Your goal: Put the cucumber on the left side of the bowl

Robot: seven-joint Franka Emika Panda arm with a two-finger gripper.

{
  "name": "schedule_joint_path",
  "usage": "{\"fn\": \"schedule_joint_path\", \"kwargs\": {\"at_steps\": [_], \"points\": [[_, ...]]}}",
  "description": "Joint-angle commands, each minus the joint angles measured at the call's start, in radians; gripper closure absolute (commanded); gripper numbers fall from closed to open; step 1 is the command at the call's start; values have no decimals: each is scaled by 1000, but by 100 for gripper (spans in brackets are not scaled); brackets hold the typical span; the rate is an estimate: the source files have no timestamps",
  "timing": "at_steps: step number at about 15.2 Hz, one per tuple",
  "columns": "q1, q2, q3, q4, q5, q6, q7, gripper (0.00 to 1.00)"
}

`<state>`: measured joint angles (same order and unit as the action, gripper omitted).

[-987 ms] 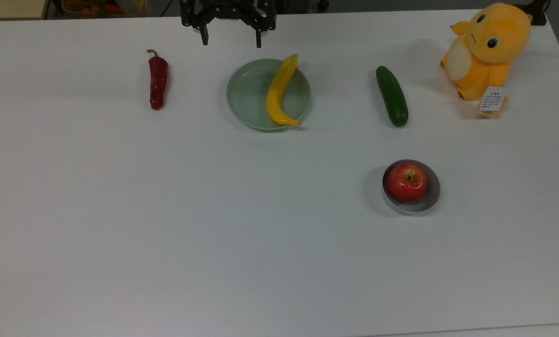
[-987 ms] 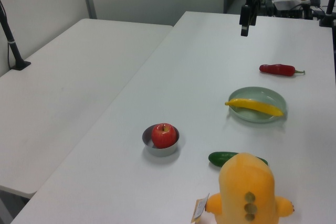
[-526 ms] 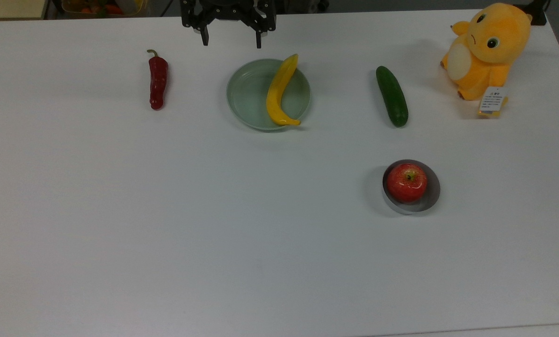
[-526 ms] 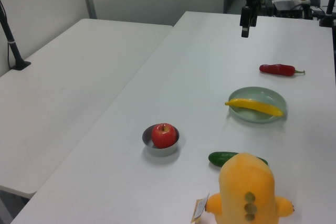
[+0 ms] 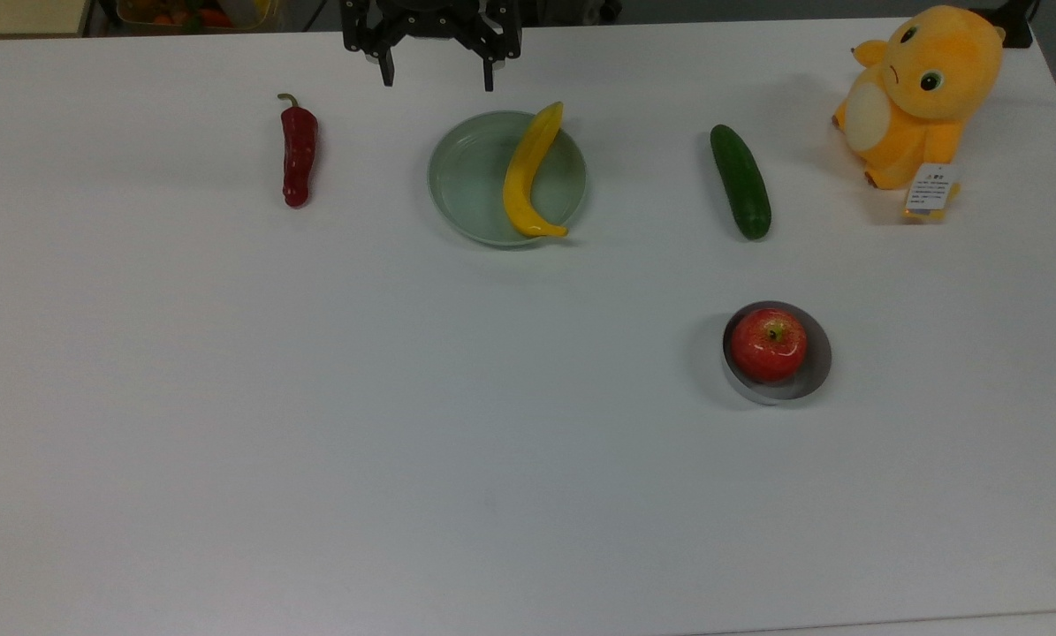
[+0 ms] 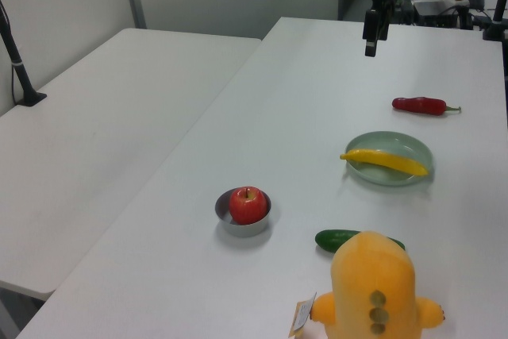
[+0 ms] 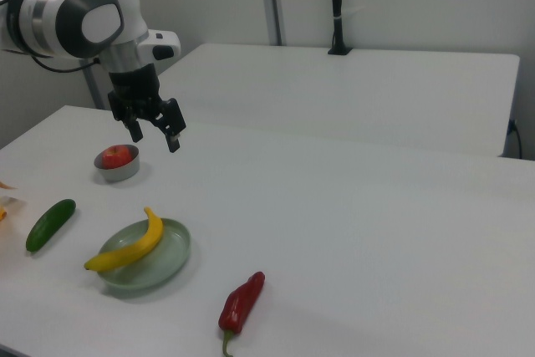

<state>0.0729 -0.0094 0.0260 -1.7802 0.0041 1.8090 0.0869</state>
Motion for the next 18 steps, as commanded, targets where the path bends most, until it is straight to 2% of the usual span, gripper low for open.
{"fn": "schedule_joint_path", "kwargs": {"at_steps": [1,9,14,18], "points": [[13,-8,-15,-5,24,-10,-12,0],[16,9,26,-41,85,-5,16,0],[24,26,116,-68,86,61,86,0],[64,46,181,-77,85,92,165,0]]}}
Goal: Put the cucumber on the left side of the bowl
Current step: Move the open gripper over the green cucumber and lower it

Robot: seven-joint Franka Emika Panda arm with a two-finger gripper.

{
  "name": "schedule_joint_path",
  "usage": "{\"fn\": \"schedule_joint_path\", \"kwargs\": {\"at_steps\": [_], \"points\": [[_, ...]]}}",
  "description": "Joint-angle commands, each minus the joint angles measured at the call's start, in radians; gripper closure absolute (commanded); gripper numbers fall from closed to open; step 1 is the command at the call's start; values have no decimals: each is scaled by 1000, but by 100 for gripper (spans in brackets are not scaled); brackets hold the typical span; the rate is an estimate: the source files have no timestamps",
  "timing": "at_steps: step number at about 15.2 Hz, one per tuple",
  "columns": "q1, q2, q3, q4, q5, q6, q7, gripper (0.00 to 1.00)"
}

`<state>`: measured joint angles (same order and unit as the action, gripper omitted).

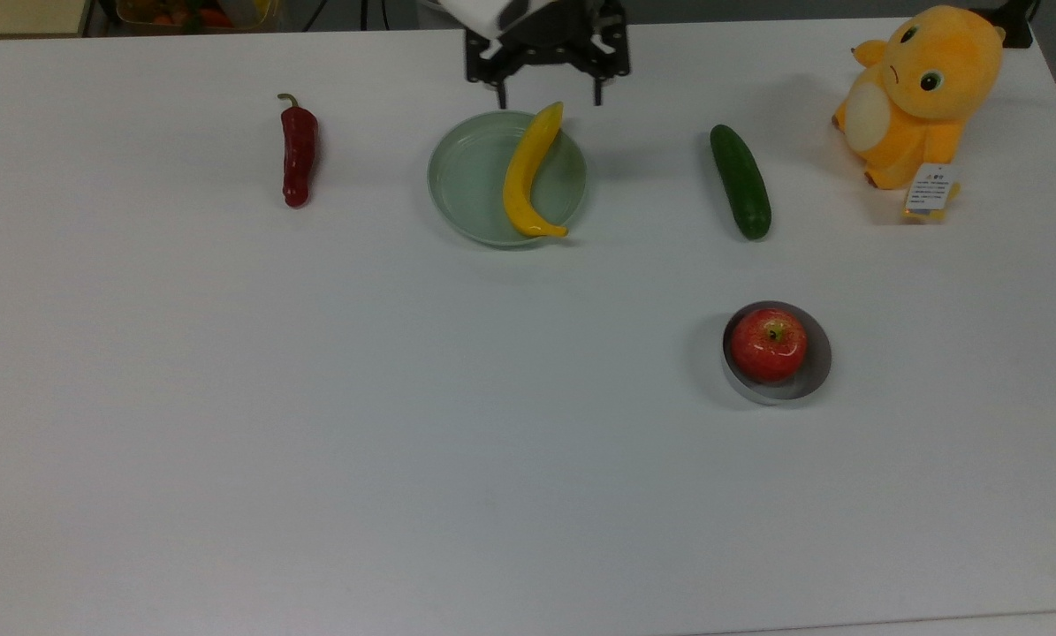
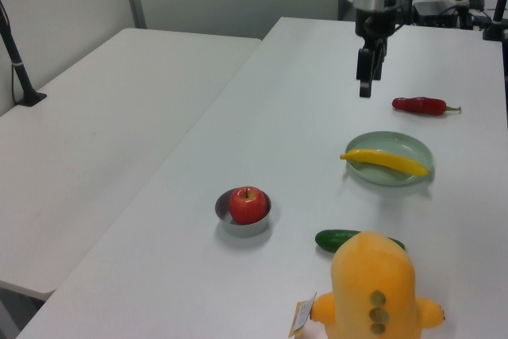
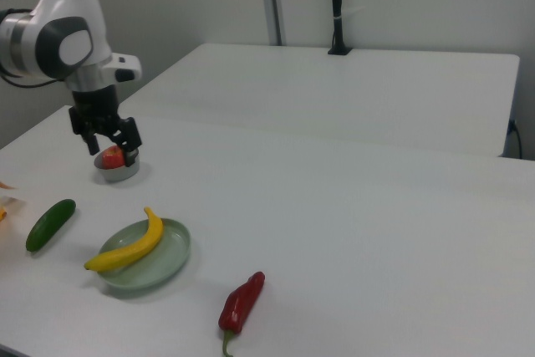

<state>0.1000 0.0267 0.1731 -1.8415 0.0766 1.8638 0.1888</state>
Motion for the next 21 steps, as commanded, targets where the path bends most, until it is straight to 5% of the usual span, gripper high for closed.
{"fn": "schedule_joint_path", "kwargs": {"at_steps": [1,6,12,21], "points": [[47,16,46,-16,12,37,80,0],[85,79,132,-15,9,124,176,0],[200,169,137,-7,-8,207,264,0],[268,334,169,-4,-225,322,466,0]]}}
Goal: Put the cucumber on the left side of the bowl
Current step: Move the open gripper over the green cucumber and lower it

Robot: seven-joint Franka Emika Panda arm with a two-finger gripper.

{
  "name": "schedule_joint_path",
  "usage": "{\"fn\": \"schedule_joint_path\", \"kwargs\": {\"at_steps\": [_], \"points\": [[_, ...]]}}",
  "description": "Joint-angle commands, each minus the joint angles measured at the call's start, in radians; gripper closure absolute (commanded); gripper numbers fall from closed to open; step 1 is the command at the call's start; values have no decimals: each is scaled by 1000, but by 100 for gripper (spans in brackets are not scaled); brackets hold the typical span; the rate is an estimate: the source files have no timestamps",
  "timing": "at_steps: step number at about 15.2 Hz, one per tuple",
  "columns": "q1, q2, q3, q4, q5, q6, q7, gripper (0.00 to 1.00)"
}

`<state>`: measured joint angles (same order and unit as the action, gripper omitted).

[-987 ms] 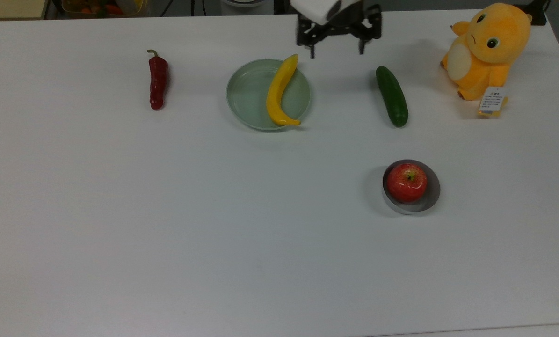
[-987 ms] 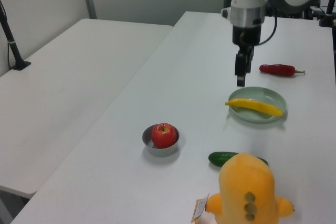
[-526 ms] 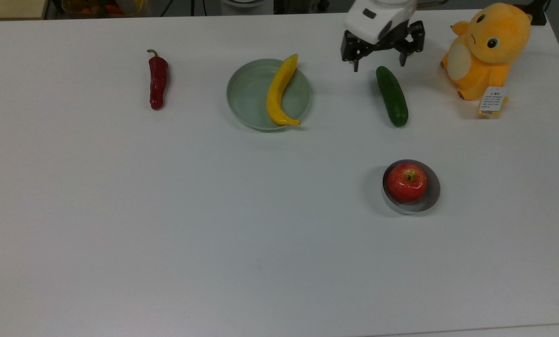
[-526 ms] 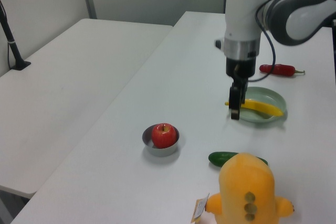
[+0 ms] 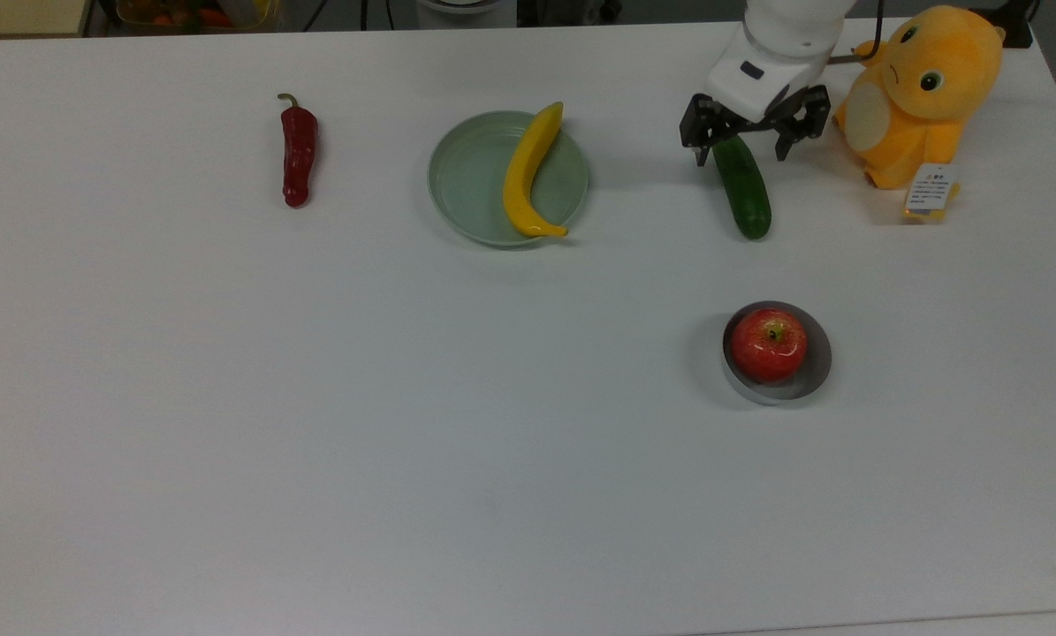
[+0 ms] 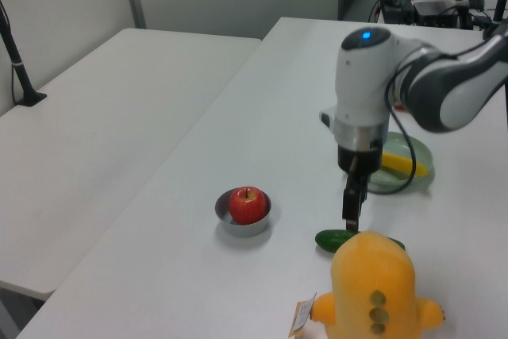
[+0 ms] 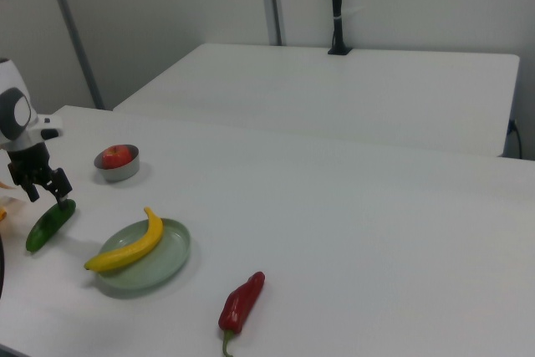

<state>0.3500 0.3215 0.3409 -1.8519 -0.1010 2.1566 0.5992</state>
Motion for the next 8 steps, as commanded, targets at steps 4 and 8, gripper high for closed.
{"fn": "schedule_joint_path", "kwargs": {"at_steps": [4,8], "points": [[26,77,13,11,-75,43,56,0],[23,87,26,11,-112,45,56,24]]}}
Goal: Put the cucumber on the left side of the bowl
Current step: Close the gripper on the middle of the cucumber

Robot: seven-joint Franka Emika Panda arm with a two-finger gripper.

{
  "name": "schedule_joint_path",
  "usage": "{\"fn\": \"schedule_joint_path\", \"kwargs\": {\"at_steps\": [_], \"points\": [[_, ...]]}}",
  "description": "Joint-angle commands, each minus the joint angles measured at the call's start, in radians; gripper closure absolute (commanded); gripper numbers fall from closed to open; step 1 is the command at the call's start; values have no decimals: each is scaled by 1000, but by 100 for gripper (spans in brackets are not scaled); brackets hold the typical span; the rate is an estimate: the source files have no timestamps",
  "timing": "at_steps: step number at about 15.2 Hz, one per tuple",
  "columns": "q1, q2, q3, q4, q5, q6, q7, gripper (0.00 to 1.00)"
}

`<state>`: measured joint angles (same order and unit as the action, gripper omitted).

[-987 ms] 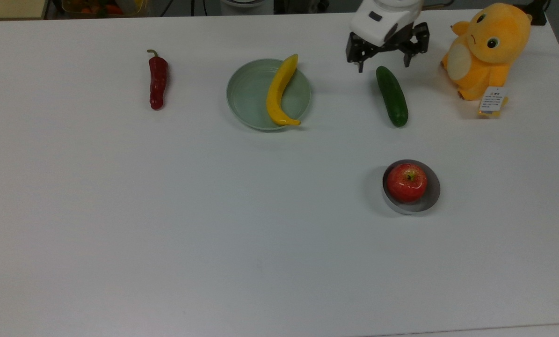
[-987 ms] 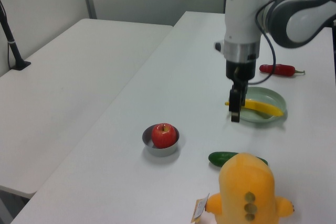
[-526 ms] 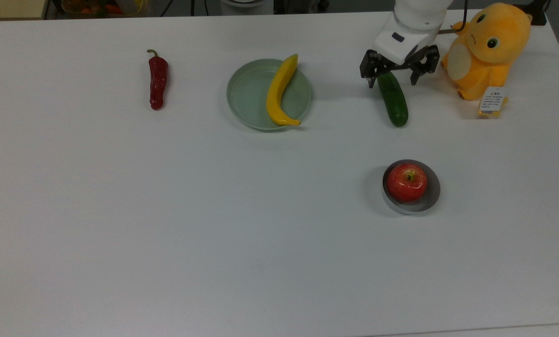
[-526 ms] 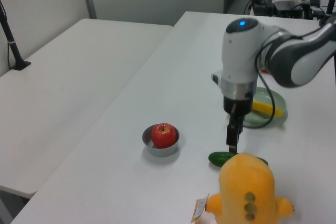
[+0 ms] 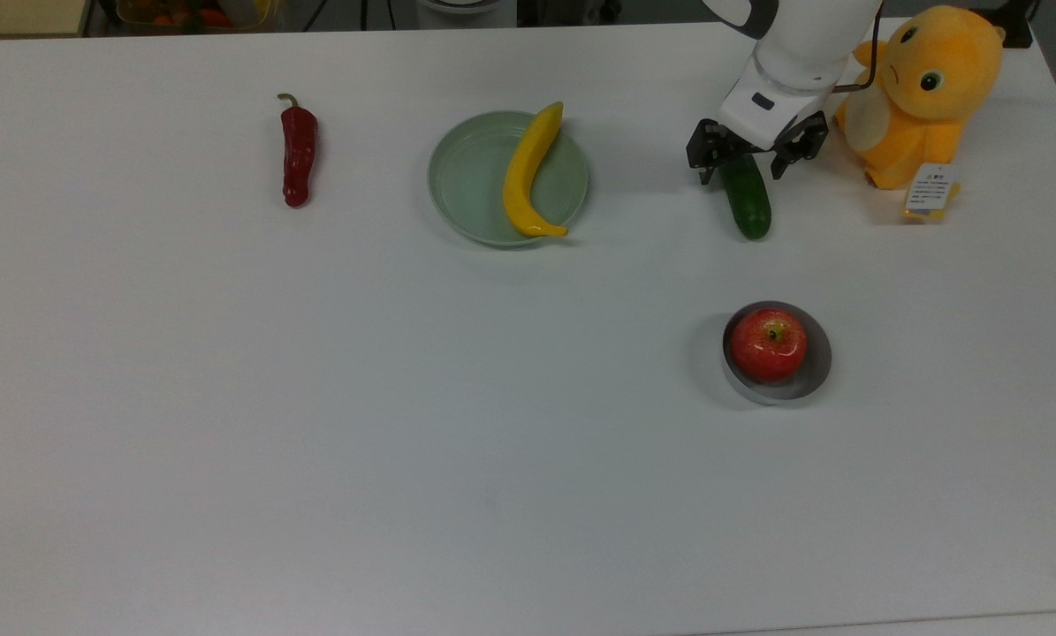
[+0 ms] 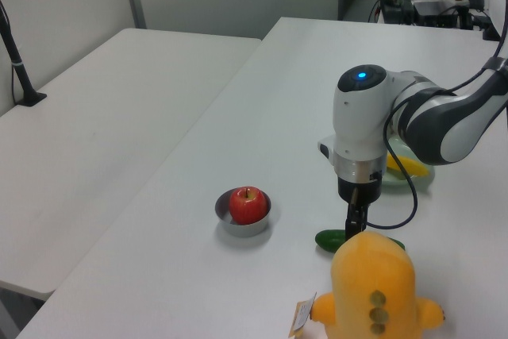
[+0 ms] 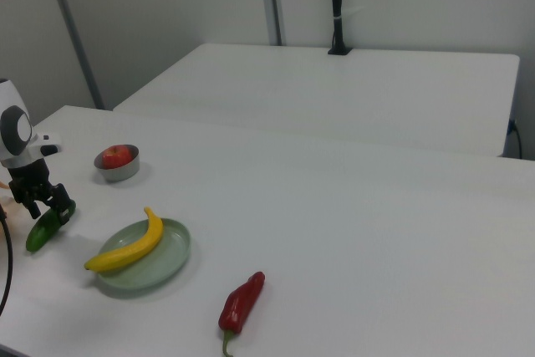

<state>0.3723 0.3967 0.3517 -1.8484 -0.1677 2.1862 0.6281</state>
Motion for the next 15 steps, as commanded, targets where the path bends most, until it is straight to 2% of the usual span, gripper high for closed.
{"fn": "schedule_joint_path", "kwargs": {"at_steps": [1,5,6,7,11,15], "points": [[2,13,16,6,-56,15,27,39],[-7,21,23,5,-65,15,24,85],[-9,19,23,6,-65,15,24,91],[-10,19,23,8,-65,15,24,94],[-36,8,23,9,-67,15,22,94],[-90,-60,24,5,-52,3,-2,94]]}}
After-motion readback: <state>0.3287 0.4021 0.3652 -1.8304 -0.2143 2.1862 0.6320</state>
